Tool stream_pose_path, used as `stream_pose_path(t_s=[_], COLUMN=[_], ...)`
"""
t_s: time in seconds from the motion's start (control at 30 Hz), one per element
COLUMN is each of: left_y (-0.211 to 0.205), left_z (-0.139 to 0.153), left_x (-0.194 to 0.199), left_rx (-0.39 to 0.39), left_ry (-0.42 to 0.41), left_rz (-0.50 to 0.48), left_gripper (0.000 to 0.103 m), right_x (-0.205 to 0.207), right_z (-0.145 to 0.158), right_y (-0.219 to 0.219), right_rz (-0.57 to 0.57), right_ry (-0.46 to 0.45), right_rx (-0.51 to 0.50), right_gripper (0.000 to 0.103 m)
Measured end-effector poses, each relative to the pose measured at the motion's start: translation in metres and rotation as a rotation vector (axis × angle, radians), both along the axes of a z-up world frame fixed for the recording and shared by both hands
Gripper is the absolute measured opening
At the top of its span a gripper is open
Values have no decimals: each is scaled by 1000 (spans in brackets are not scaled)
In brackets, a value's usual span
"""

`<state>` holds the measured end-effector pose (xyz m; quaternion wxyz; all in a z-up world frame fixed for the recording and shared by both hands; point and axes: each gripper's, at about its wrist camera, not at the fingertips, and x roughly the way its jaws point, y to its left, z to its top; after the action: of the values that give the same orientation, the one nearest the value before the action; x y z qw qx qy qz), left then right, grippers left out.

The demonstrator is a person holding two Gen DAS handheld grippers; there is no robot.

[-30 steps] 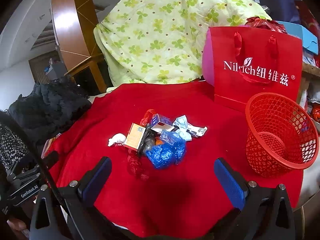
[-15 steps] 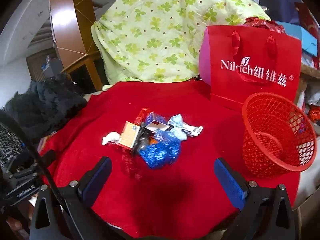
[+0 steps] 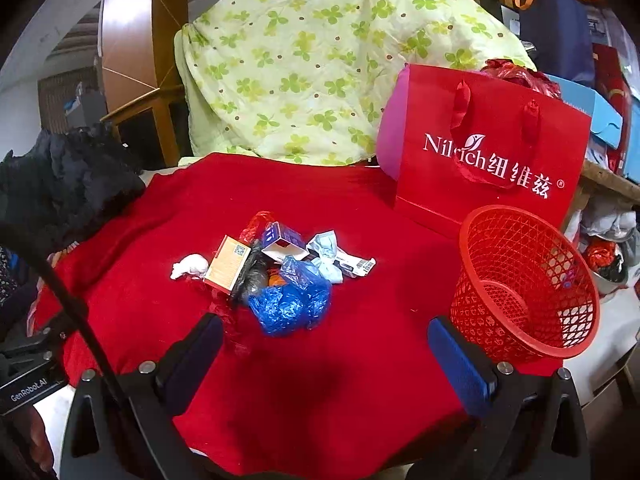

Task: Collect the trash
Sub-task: 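Move both tools toward the trash pile on the red cloth, then grasp the blue bag with the right tool while the left grasps the yellow box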

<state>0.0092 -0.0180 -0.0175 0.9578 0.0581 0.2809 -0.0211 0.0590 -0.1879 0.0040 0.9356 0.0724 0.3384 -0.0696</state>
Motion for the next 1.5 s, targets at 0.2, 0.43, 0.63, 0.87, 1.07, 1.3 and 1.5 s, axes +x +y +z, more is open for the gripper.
stream_pose_path(t_s=[0.2, 0.43, 0.63, 0.87, 1.07, 1.3, 1.5], left_y=[-4, 2, 8, -7, -21, -40, -47], left_z=[-8, -28, -48, -67, -79, -114, -129], left_x=[9, 44, 95, 162, 208, 245, 250], left_rx=[4, -13, -31, -43, -81, -133, -177], left_ry=[26, 90, 159, 246, 301, 458, 523], left_rz=[-2, -8, -52, -149, -223, -286, -300], left_gripper=[103, 103, 103, 103, 103, 87, 57], right_x=[5, 32, 82, 136, 169, 184, 185], right_z=[-3, -27, -78, -122, -160, -178, -171], right_y=[-1, -19, -46, -58, -53, -43, -35], right_rz=[9, 60, 102, 129, 147, 174, 208], right_ry=[6, 30, 125, 195, 252, 288, 259], right_rx=[-2, 96, 308, 522, 683, 719, 690], right_gripper=[103, 103, 101, 90, 83, 71, 56])
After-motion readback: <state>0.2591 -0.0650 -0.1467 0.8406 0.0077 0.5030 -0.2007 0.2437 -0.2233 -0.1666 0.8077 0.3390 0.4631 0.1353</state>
